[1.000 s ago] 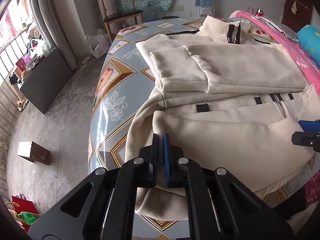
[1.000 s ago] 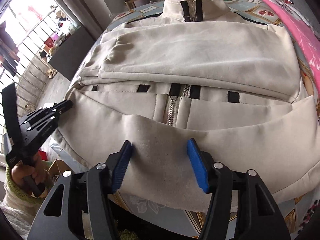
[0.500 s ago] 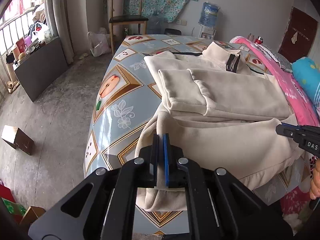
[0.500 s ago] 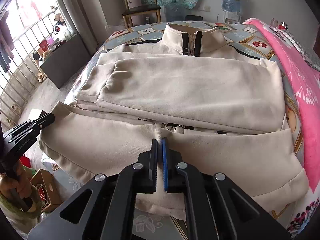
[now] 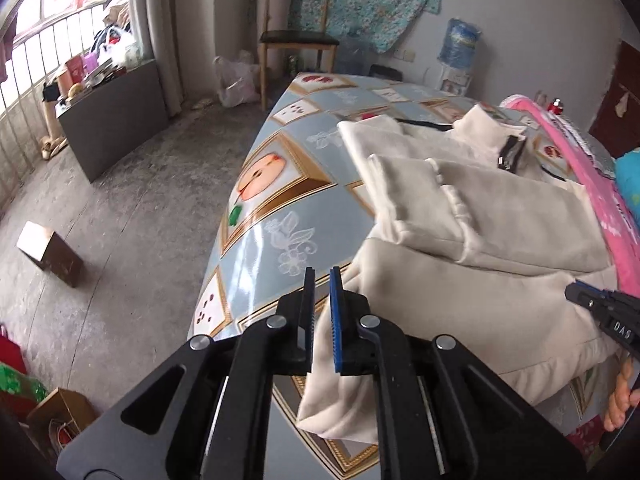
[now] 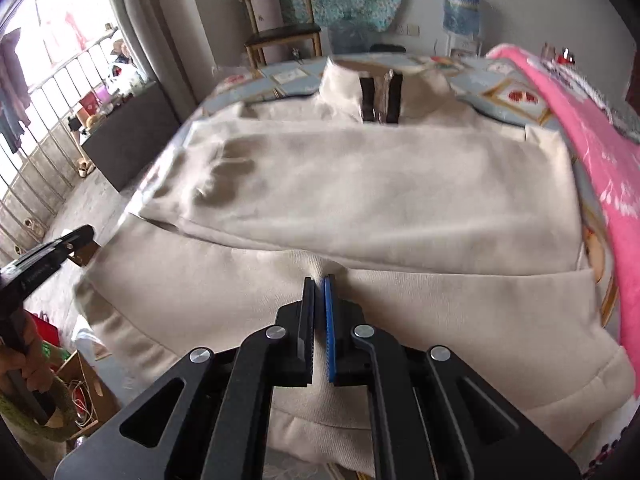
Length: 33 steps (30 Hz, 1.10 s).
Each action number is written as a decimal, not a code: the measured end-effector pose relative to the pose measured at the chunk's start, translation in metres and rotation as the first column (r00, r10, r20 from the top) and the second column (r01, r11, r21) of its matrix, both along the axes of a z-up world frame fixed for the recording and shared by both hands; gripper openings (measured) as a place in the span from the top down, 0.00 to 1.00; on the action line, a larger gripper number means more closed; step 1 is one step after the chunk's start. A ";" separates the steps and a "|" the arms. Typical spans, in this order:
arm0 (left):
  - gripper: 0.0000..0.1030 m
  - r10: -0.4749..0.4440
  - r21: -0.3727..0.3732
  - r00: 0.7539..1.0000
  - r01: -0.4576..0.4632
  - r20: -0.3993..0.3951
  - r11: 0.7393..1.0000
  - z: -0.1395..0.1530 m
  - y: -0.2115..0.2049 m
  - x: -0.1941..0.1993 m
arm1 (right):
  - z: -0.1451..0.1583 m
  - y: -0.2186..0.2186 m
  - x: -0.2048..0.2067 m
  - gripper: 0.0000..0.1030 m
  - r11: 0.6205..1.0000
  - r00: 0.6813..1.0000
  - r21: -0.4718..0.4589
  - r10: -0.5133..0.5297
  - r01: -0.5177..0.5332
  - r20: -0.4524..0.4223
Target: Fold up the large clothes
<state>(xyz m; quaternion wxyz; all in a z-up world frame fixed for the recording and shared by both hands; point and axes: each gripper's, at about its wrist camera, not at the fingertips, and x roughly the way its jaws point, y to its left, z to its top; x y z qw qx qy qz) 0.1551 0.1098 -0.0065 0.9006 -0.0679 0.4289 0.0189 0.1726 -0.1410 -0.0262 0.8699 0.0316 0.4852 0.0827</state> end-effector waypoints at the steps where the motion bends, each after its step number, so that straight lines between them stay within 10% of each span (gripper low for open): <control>1: 0.93 0.011 -0.010 1.000 -0.010 0.004 1.000 0.001 0.004 -0.001 | 0.001 0.002 -0.002 0.95 1.000 1.000 -0.002 0.002 -0.002 0.011; 6: 0.93 -0.114 -0.030 0.988 0.117 0.103 0.993 0.027 -0.014 -0.015 | 0.030 0.008 -0.008 0.96 1.000 0.991 -0.022 0.018 -0.015 0.133; 13: 0.93 -0.406 -0.096 0.914 0.402 -0.020 0.910 -0.007 -0.101 -0.001 | -0.004 0.009 0.007 0.96 0.999 0.997 -0.048 0.009 -0.005 0.073; 20: 0.93 -0.390 -0.048 0.917 0.387 -0.080 0.921 -0.030 -0.116 0.004 | 0.024 -0.051 -0.004 0.83 0.991 0.994 0.103 -0.094 0.088 0.053; 25: 0.94 -0.382 -0.050 0.920 0.379 -0.083 0.924 -0.027 -0.114 0.007 | 0.045 -0.131 -0.022 0.60 0.952 0.948 -0.041 -0.296 0.302 0.119; 33: 0.94 -0.381 -0.039 0.921 0.379 -0.082 0.925 -0.027 -0.115 0.007 | 0.009 -0.188 -0.013 0.60 0.934 0.939 -0.109 -0.343 0.341 0.004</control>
